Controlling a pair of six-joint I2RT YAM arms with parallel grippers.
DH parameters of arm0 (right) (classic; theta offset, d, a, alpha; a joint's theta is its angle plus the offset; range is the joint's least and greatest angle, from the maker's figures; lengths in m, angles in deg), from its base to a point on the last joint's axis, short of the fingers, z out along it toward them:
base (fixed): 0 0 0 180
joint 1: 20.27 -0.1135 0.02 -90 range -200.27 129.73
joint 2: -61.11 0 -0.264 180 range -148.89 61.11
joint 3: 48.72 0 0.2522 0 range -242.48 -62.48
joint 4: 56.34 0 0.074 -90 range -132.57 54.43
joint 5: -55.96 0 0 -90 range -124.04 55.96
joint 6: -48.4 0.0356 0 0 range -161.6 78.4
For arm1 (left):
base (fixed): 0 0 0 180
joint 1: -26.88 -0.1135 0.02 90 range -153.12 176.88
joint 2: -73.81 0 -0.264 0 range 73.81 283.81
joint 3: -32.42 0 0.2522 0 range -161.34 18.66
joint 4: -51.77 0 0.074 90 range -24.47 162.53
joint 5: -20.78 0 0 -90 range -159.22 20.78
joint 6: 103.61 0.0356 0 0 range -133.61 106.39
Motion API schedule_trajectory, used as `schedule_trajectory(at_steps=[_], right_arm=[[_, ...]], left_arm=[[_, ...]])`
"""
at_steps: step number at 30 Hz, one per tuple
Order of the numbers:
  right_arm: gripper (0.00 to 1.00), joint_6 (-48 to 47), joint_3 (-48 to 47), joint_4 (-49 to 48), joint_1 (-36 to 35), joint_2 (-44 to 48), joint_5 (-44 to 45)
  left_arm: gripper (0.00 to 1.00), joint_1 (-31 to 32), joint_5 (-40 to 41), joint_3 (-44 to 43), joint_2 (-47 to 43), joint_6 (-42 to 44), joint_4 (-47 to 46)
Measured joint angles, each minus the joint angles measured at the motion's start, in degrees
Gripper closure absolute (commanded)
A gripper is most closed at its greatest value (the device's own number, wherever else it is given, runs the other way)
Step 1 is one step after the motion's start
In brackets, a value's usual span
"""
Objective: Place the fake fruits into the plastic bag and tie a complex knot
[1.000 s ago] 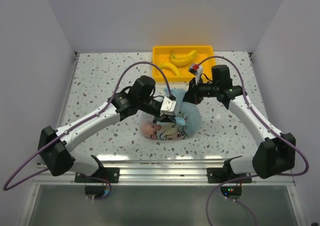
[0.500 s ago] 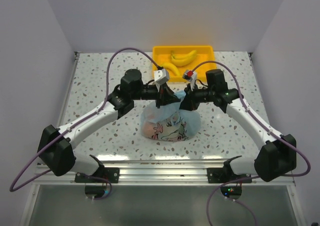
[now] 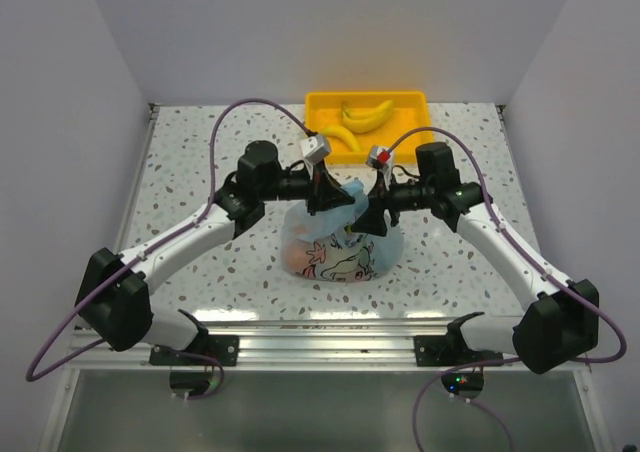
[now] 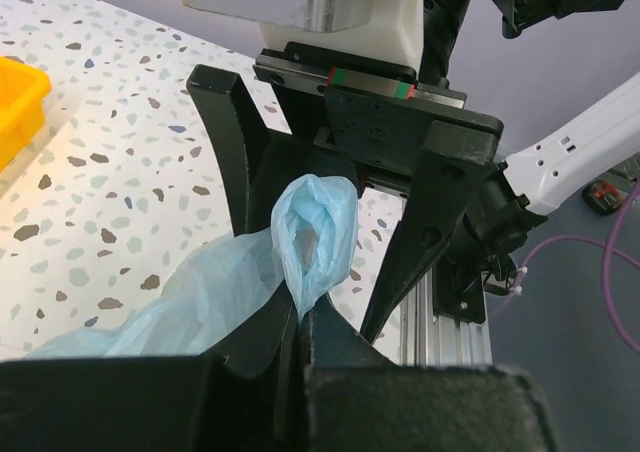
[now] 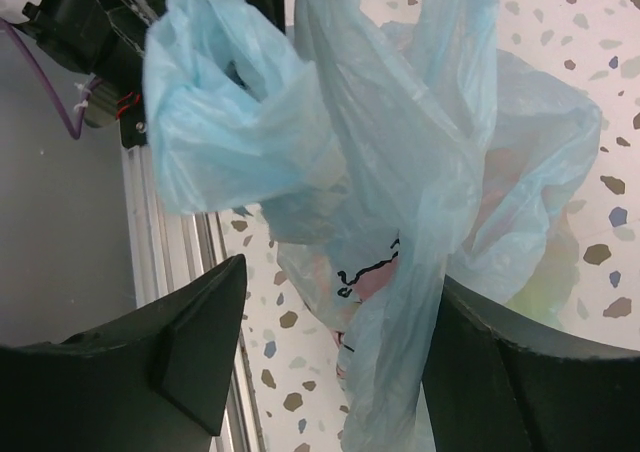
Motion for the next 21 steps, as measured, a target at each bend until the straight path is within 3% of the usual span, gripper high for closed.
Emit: schedule_trajectory(at_steps=[14,18,21], right_arm=[[0.34,3.89,-0.02,-4.48,-0.09,-1.29,-2.45],[0.61,5.42,0.02,-5.97,-0.24,-1.7,-2.95],[0.72,5.46,0.02,-6.05,-0.31,-1.97,-3.37]], left_arm=[[1.0,1.66,-0.17,-2.05,4.26,-4.72,-3.17],[0.94,1.92,-0.35,-2.47,4.96,-6.34,-4.33],[0.84,1.99,-0.17,-3.13,5.11,-6.19,-3.98]])
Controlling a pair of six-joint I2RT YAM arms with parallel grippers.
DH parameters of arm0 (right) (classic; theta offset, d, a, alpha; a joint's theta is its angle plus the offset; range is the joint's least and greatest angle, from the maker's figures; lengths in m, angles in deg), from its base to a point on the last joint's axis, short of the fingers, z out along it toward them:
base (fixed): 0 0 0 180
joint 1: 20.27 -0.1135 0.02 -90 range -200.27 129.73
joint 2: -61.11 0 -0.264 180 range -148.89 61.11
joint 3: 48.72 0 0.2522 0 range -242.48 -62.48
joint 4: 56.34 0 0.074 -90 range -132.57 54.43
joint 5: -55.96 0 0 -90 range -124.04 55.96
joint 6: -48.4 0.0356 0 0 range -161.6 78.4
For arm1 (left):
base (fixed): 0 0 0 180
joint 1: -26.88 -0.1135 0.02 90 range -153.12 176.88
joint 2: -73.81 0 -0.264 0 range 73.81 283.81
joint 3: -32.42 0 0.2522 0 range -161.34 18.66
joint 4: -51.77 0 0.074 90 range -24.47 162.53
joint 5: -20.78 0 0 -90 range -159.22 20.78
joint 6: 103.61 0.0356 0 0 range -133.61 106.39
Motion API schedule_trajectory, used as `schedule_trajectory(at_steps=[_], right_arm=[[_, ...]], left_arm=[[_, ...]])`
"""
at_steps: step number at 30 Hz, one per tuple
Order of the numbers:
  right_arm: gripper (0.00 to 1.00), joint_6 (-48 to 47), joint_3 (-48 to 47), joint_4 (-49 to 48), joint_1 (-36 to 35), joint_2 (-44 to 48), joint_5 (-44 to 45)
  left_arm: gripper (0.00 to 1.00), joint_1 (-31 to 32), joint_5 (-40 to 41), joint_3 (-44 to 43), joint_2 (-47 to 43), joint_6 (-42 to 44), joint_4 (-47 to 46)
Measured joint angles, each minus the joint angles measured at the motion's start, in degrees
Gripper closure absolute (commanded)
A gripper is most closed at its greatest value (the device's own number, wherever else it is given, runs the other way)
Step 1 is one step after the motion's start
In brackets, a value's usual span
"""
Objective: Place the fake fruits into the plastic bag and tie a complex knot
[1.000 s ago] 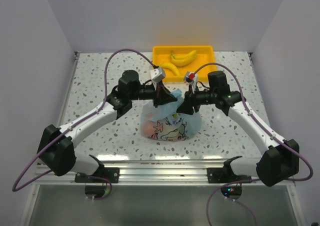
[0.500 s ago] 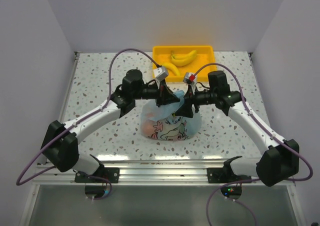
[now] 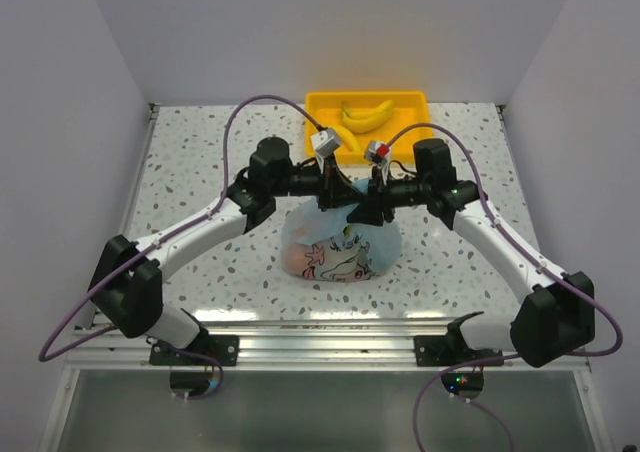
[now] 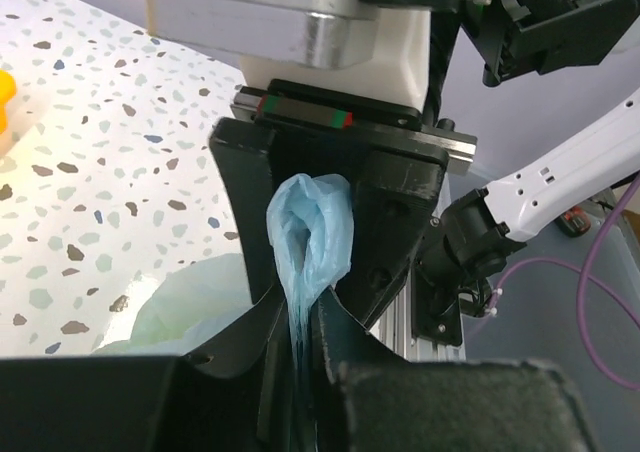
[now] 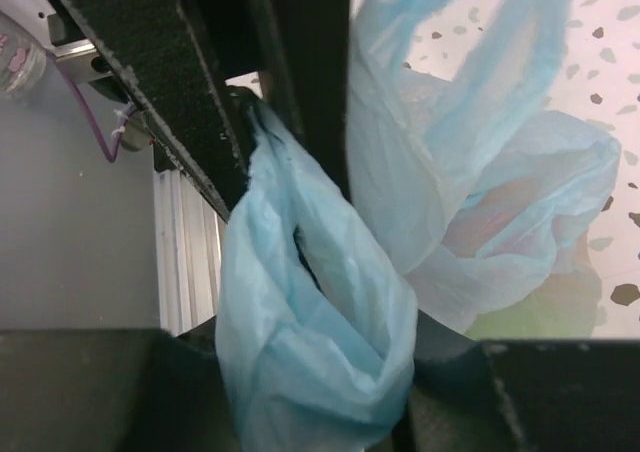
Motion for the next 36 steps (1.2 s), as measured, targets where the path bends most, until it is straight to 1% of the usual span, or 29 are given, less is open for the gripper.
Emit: schedule_trajectory(at_steps=[1,2,4,7,9,10,13,17,19,21,23,25,30,36], right_arm=[[0.79,-0.17,0.02,0.04,-0.04,-0.02,-0.33],[0.81,-0.55,0.02,0.04,-0.09,-0.02,-0.61],[0.85,-0.83,0.0,0.76,-0.07,-0.04,-1.09],[0.9,-1.22,0.0,1.16,-0.09,-0.28,-1.03],[0.93,-1.55,0.0,1.44,-0.09,-0.7,-0.98],[0.93,-1.73,0.02,1.64,-0.09,-0.79,-0.96],[0.94,-2.47,0.0,2.54,-0.07,-0.83,-0.98],[0.98,-3.48,0.0,2.91,-0.09,-0.83,-0.96],[1.0,-4.11,0.0,3.32,-0.07,-0.83,-0.98],[1.0,-5.18,-0.04,4.13,-0.07,-0.83,-1.01],[1.0,-7.3,-0.13,5.18,-0.07,-0.74,-1.05],[1.0,-9.97,-0.13,6.14,-0.07,-0.42,-1.31],[1.0,-18.27,-0.13,8.59,-0.07,2.03,-3.5],[1.0,-25.33,-0.15,11.43,-0.09,2.93,-4.68]], left_arm=[[0.82,-0.04,0.04,-0.17,0.0,0.11,0.33],[0.77,-0.17,0.11,-0.5,0.0,0.33,0.87],[0.71,-0.44,0.5,-0.83,-0.39,1.55,2.23],[0.58,-1.31,0.17,-1.16,-1.7,2.27,4.83],[0.52,-1.99,-0.2,-1.2,-3.34,3.37,7.08],[0.5,-2.36,-0.37,-1.2,-4.33,3.96,8.26],[0.47,-4.26,-1.07,-1.42,-7.72,6.51,12.24],[0.43,-8.41,-2.08,-2.03,-12.17,9.88,16.9],[0.41,-10.64,-2.36,-2.86,-13.31,11.45,19.1],[0.38,-13.05,-2.8,-3.96,-13.49,12.94,20.81],[0.34,-14.8,-3.48,-4.85,-12.7,14.01,22.27],[0.25,-15.67,-4.46,-5.7,-11.02,14.43,23.06],[0.24,-15.89,-9.88,-6.88,-5.11,16.96,25.09],[0.28,-15.89,-16.68,-7.5,-0.17,19.43,25.88]])
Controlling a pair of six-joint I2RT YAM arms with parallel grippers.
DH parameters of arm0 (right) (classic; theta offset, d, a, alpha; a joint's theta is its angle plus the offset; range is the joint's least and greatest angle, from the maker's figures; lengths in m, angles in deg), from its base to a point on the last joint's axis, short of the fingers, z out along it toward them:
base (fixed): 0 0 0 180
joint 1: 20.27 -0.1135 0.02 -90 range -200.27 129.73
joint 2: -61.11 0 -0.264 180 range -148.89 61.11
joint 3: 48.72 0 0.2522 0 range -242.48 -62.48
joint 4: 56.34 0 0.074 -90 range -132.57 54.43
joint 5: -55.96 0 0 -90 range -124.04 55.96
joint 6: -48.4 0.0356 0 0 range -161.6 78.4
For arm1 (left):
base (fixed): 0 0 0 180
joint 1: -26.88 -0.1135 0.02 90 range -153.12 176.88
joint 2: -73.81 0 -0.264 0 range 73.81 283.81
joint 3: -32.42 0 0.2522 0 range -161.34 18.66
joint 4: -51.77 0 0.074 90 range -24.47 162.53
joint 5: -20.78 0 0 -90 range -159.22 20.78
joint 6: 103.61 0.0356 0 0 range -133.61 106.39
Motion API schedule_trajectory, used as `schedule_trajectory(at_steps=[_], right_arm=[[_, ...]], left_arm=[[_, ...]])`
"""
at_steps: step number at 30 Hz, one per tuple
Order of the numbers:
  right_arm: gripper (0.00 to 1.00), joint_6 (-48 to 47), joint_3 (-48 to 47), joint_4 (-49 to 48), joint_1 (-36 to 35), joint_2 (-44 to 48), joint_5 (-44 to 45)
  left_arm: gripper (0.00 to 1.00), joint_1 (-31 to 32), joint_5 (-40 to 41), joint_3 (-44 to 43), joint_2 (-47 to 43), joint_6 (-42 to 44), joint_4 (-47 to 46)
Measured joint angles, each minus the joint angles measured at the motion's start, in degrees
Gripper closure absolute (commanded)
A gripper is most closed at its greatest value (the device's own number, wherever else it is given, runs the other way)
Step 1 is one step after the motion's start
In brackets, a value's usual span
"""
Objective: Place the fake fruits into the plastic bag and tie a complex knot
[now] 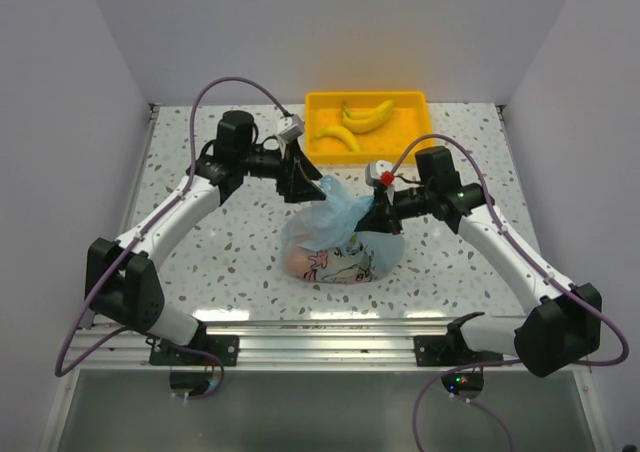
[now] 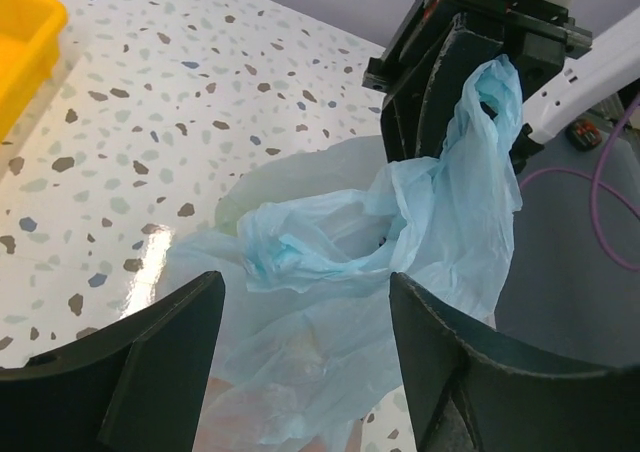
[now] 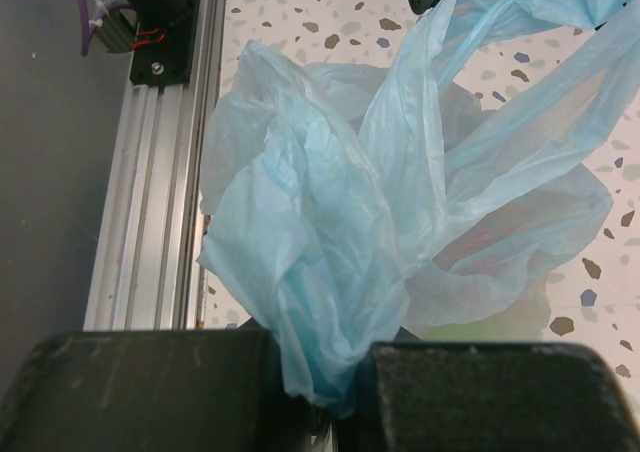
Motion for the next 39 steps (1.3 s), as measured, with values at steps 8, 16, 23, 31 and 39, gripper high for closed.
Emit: schedule_trajectory(at_steps=[8,16,23,31,39], right_arm=[[1.0,-5.73,-0.2,3.41,0.0,0.0,-0.9],[1.0,-9.62,-0.72,6.32,0.0,-0.02,-0.92],[1.0,-10.1,-0.81,7.15,0.02,-0.02,-0.87],[1.0,0.52,0.7,-0.22,0.09,-0.02,2.01],[1.0,31.08,1.53,-11.93,0.15,-2.03,9.42]], left_arm=[[0.25,0.0,-6.12,-0.22,1.07,-1.57,-4.81],[0.24,0.15,-9.25,-0.22,3.3,-1.64,-7.78],[0.79,1.05,-11.34,-0.24,4.22,0.68,-5.4],[1.0,-0.94,-10.21,-4.28,3.96,7.56,4.81],[1.0,-1.33,-3.48,-7.72,-2.78,8.37,10.34]])
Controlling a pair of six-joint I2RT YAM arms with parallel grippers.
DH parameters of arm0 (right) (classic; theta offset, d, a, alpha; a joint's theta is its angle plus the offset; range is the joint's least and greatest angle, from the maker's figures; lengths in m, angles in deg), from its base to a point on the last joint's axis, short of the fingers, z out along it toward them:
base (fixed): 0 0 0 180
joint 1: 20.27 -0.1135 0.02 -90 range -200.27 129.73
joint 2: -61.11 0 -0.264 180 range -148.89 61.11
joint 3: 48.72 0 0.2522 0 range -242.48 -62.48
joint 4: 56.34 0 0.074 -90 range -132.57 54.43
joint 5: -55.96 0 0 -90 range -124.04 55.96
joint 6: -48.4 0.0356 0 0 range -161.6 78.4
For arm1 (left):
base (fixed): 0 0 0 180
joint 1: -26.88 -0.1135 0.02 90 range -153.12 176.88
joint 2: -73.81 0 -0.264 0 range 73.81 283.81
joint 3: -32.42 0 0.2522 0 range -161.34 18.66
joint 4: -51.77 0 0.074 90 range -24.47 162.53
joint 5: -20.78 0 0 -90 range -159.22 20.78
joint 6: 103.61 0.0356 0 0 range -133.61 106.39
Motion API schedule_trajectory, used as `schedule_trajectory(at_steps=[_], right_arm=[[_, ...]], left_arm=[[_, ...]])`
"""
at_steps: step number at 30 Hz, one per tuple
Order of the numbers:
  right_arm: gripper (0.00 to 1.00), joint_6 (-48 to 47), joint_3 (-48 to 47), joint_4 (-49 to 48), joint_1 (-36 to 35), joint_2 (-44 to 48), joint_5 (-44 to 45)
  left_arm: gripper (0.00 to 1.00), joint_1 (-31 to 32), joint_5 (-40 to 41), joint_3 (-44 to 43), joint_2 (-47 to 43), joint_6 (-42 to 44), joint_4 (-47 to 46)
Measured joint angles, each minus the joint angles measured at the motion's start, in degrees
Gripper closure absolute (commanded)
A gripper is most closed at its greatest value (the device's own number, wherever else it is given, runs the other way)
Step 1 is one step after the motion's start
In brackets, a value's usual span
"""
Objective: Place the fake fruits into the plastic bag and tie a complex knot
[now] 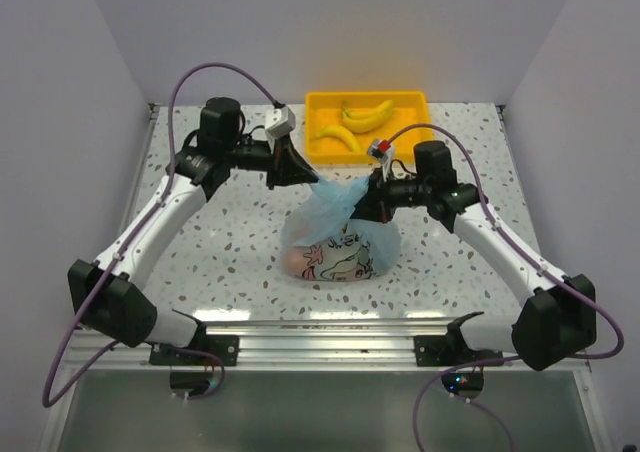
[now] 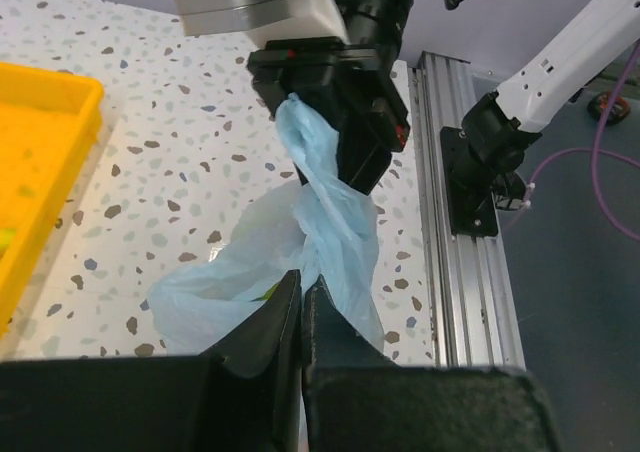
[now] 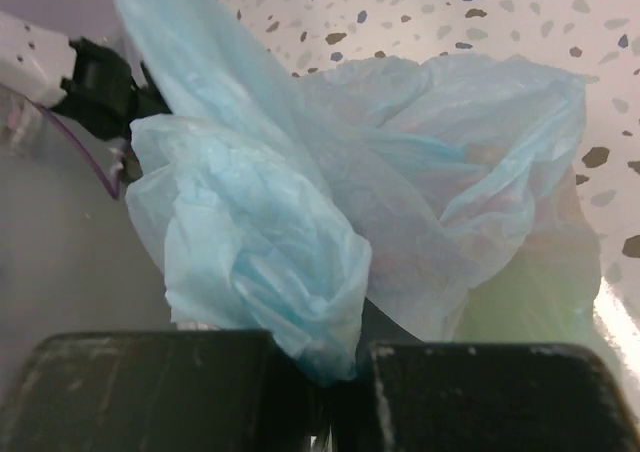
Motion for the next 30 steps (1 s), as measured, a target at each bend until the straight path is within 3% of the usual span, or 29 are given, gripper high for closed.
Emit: schedule_trajectory(at_steps=[3,6,12,21,30], right_arm=[[1.0,11.39,0.7,-3.69,-0.04,0.17,1.73],[1.0,20.48,2.29,-5.2,-0.02,0.2,3.45],[1.0,31.74,5.22,-5.62,-0.17,0.13,6.51],[1.0,39.3,5.79,-6.8,-0.13,-1.95,7.8],[1.0,42.42,9.31,-9.62,0.7,-1.95,7.8]], left_arm=[[1.0,3.54,5.42,1.4,-5.05,0.96,0.61],[1.0,10.27,12.92,8.04,-12.35,2.1,-0.35],[1.0,19.61,25.22,19.87,-19.02,3.8,-4.42],[1.0,37.22,44.83,24.7,-11.72,10.58,-10.75],[1.0,38.1,63.82,29.05,-0.13,13.94,-21.51]])
